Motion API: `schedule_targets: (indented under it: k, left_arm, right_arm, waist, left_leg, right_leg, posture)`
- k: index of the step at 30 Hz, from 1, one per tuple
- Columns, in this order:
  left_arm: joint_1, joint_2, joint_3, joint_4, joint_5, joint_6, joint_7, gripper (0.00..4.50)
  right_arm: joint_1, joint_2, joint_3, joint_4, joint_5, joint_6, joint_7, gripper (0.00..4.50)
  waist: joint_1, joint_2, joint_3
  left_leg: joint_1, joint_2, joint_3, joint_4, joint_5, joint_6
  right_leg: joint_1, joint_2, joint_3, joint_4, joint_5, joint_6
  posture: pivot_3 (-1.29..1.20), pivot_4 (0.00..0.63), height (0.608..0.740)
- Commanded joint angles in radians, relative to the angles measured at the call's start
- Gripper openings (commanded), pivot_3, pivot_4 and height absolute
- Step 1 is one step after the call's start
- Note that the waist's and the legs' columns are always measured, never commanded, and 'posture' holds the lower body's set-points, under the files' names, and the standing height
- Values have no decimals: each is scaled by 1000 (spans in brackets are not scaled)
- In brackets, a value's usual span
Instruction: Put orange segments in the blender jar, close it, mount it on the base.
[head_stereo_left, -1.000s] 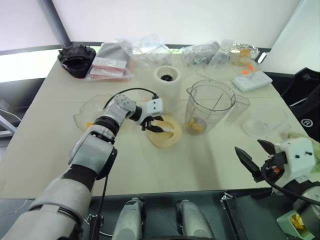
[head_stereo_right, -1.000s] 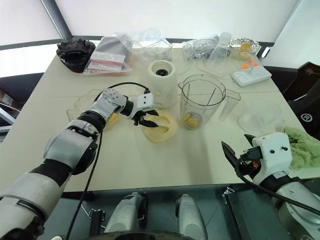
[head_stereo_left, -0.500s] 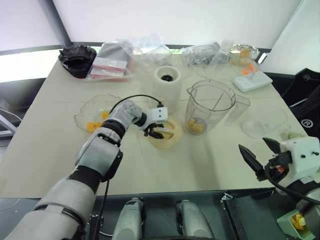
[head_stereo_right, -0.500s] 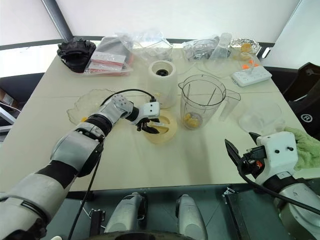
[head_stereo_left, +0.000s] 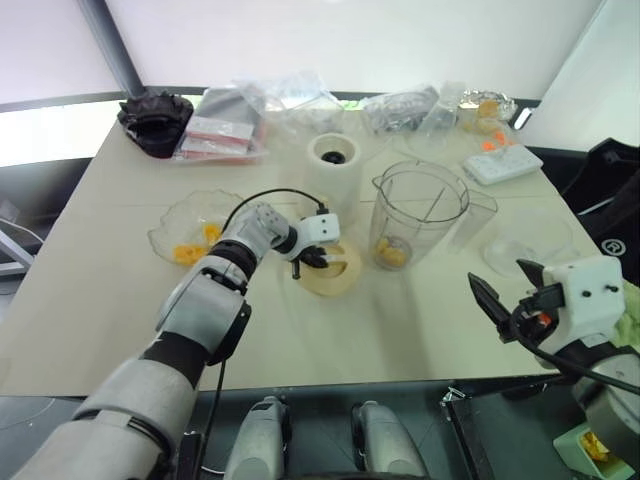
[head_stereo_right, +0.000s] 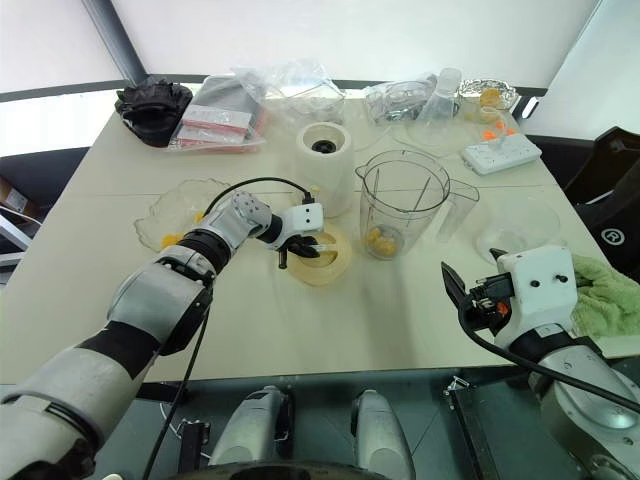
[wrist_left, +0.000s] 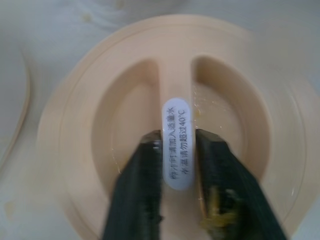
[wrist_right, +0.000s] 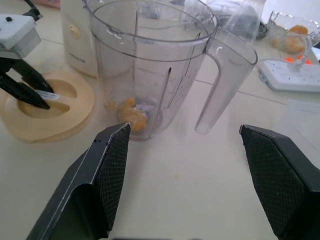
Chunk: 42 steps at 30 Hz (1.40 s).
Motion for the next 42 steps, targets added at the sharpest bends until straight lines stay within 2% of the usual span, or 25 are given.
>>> schedule_targets:
  k: [1,9,13,20,24,33,42]
  left_arm:
    - [8,-5,2,13,18,33,5,266]
    - [-31,22,90,-8,-59,58,-133,266]
    - [-41,61,137,-32,-106,48,-236,266]
    - [-1,143,229,-126,-222,57,-355,266]
    - [34,171,255,-188,-257,82,-307,266]
    - [172,225,257,-441,-340,223,-342,266]
    - [200,239,256,-521,-365,272,-289,266]
  right_arm:
    - [-49,1,44,6,-45,26,-18,3622]
    - [-242,95,199,165,-180,110,-114,3622]
    - [-288,149,269,296,-308,30,-86,3622]
    - [-398,267,280,560,-434,-128,-32,3622]
    - [-473,300,273,655,-478,-157,-17,3622]
    - [-601,328,262,801,-530,-185,37,3622]
    - [-668,354,269,861,-547,-194,93,3622]
  waist:
    - [0,0,0]
    - [-1,0,0]
    - [-1,0,0]
    - [-3,0,0]
    - [-5,0,0]
    - [-18,0,0]
    - [-27,0,0]
  left_leg:
    - [0,0,0,1,0,0]
    - [-1,0,0,1,0,0]
    - [-2,0,0,0,0,0]
    - [-1,0,1,1,0,0]
    - [0,0,0,1,0,0]
    - [0,1,-2,1,0,0]
    - [0,1,-3,1,0,0]
  right_leg:
    - [0,0,0,1,0,0]
    - [-1,0,0,0,0,0]
    - [-2,0,0,1,0,0]
    - [-3,0,1,3,0,0]
    - [-3,1,1,8,0,0]
    - [-4,4,1,10,2,4]
    - [-4,5,1,10,2,4]
  posture:
    - [0,150,740]
    - [0,150,740]
    - [0,150,740]
    - [0,150,740]
    - [0,150,740]
    - [0,150,740]
    - [0,150,740]
